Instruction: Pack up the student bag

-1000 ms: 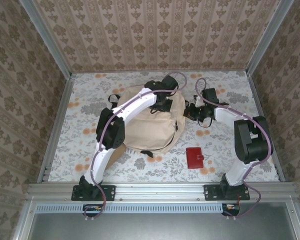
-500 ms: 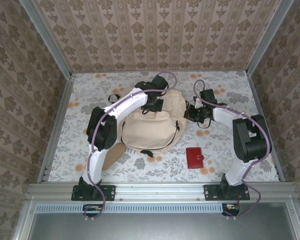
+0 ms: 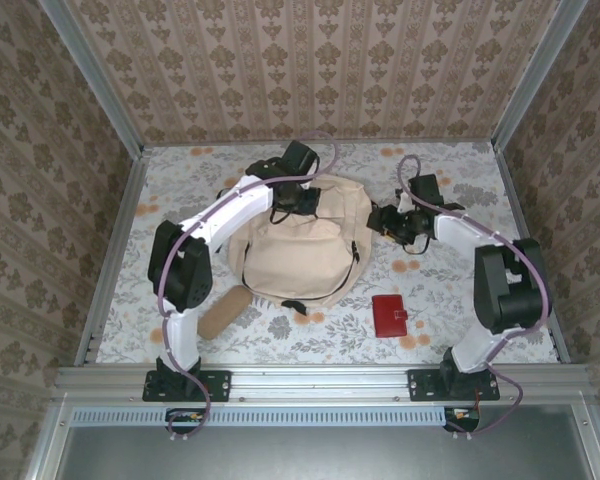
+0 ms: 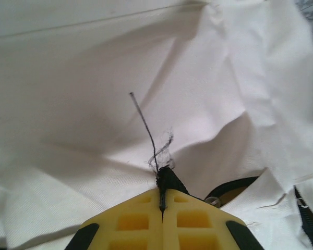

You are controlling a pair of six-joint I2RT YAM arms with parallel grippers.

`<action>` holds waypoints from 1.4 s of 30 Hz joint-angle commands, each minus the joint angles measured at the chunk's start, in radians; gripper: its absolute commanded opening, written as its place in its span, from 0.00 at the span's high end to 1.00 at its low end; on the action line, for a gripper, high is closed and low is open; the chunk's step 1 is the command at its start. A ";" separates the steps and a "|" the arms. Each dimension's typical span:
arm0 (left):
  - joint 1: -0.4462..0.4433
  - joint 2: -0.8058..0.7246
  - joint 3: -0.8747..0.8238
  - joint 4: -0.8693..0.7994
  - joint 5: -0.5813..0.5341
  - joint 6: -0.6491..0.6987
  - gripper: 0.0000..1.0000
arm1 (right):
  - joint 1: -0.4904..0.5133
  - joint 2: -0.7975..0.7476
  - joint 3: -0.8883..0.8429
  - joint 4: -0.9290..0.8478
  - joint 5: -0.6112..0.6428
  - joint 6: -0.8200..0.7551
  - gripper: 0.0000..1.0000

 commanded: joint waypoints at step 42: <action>0.079 -0.017 -0.101 0.090 0.121 -0.268 0.69 | 0.195 0.219 0.157 0.146 -0.284 0.210 0.69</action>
